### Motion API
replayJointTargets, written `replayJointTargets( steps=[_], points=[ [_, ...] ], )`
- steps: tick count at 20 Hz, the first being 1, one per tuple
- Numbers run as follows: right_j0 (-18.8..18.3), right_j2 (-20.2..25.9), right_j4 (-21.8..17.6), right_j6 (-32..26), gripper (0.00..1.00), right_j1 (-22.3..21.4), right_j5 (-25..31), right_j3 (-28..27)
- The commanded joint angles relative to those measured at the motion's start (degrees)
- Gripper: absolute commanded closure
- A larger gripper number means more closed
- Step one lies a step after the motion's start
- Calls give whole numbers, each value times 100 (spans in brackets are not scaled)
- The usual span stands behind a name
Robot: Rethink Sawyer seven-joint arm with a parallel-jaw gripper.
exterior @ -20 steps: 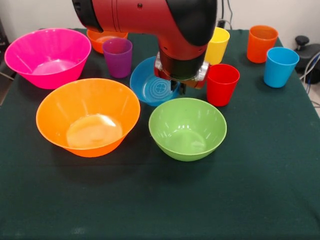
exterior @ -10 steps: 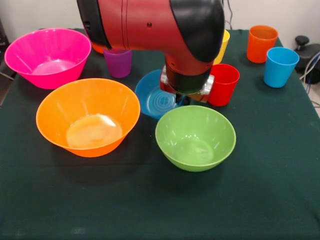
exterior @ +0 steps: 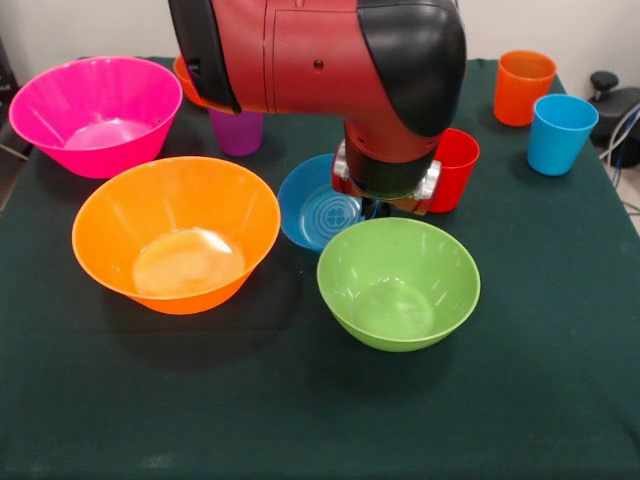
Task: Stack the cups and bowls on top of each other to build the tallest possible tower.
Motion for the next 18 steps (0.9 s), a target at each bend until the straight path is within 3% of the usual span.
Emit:
replayJointTargets(
  steps=[1,10,18],
  points=[
    [97,367,-15,-114,100,-76,-53,-165],
    [77,296,-102,-6,100,-113,-575,173],
    [23,226,-225,88,100,-150,-1419,866]
  ],
)
